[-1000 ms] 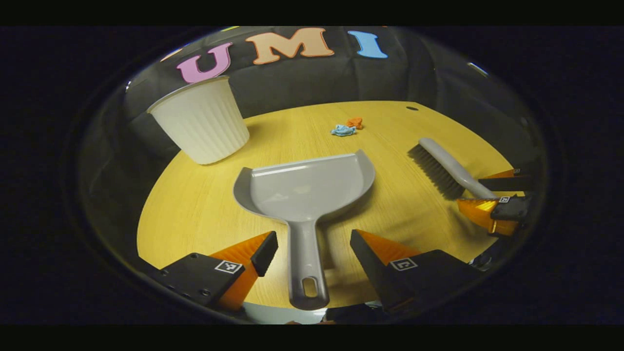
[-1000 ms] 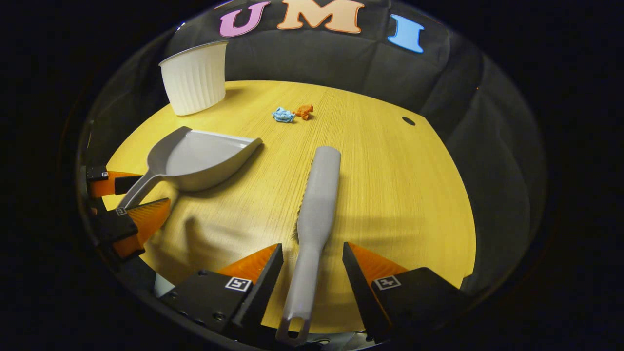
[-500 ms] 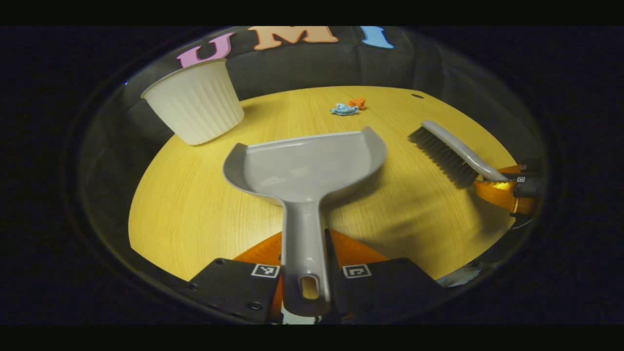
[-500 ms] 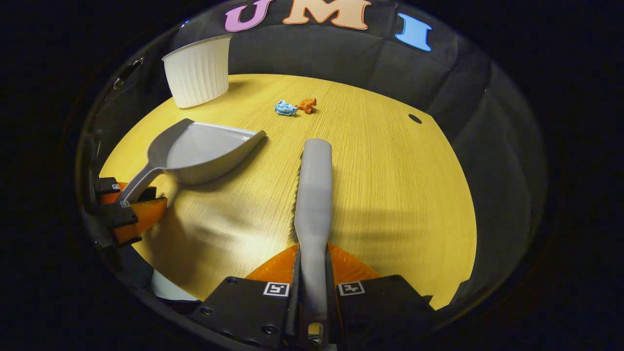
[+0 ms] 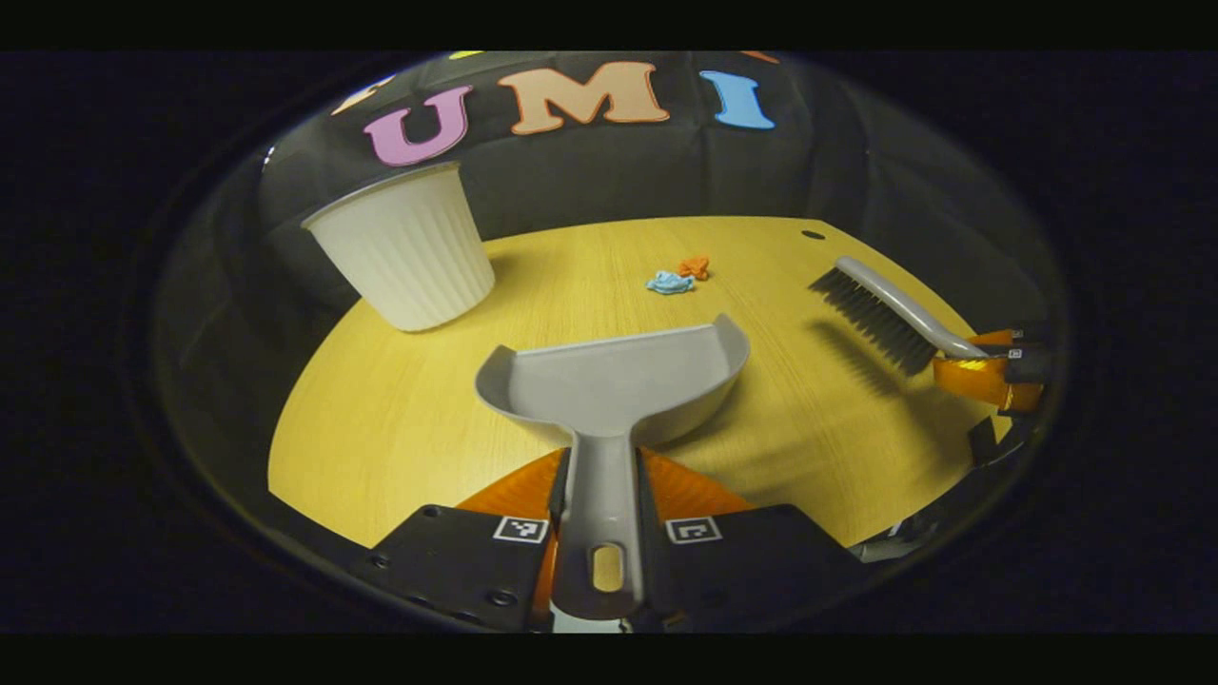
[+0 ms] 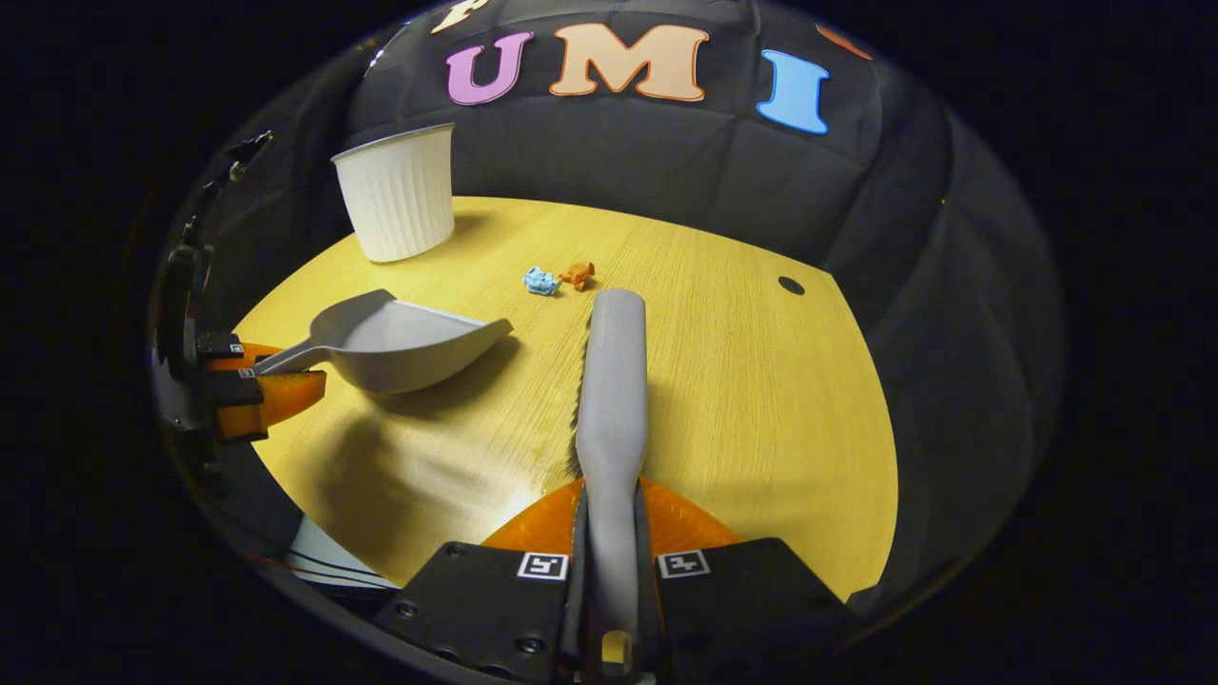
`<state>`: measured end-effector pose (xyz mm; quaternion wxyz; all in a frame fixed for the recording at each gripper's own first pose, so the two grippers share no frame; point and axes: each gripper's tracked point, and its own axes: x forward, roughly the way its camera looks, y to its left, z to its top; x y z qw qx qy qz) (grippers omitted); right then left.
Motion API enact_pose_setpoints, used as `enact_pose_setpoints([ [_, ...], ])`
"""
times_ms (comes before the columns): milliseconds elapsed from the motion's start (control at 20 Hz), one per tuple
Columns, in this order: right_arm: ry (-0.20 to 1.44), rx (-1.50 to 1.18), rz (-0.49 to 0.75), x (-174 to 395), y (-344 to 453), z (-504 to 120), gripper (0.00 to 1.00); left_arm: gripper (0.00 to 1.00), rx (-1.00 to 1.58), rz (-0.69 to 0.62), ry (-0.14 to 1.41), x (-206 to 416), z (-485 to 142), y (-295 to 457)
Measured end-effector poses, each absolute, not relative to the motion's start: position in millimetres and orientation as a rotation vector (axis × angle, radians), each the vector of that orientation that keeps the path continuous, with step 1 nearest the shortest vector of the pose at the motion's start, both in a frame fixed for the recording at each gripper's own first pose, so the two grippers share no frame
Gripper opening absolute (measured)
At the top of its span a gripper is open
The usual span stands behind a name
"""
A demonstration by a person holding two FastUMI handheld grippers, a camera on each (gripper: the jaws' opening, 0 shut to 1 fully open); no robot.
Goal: Pick up the small broom and dustpan from the desktop, sweep the trash into the dustpan with the broom, and then empty the trash into the garbage bin.
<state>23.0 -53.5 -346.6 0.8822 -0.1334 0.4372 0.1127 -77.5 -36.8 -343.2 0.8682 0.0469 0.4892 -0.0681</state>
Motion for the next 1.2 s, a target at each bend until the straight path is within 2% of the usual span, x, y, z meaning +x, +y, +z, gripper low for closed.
enact_pose_setpoints([
  [100,0.885,-0.304,0.245,36.9,-65.6,-339.4,0.19,0.3,0.134,-0.153,0.971,-68.8,-330.4,-39.7],
  [150,0.878,-0.311,0.243,43.0,-69.4,-336.6,0.15,0.29,0.135,-0.152,0.973,-71.0,-328.4,-41.5],
  [300,0.859,-0.317,0.226,56.3,-70.2,-327.8,0.19,0.3,0.172,-0.194,0.982,-76.3,-332.9,-40.5],
  [350,0.841,-0.322,0.213,60.4,-71.9,-325.3,0.15,0.3,0.173,-0.205,0.96,-74.3,-330.7,-42.2],
  [400,0.846,-0.316,0.2,59.4,-72.7,-325.8,0.19,0.29,0.18,-0.22,0.962,-74.6,-329.3,-41.7],
  [650,0.846,-0.285,0.17,62.5,-66.9,-326.2,0.19,0.29,0.155,-0.214,0.751,-24.1,-270.6,-33.3],
  [750,0.839,-0.298,0.171,67.9,-67.5,-325.0,0.19,0.28,0.149,-0.232,0.72,-6.9,-261.2,-41.0],
  [950,0.821,-0.329,0.184,106.4,-71.0,-322.7,0.19,0.3,0.162,-0.288,0.749,4.8,-273.7,-49.6],
  [1000,0.811,-0.344,0.192,122.0,-71.4,-322.1,0.15,0.28,0.166,-0.295,0.76,8.7,-281.5,-49.6],
  [1050,0.8,-0.359,0.202,139.8,-71.8,-325.8,0.19,0.29,0.165,-0.3,0.775,9.0,-289.2,-49.7],
  [1200,0.801,-0.42,0.221,195.2,-78.6,-349.8,0.19,0.29,0.161,-0.316,0.827,4.4,-306.5,-48.2],
])
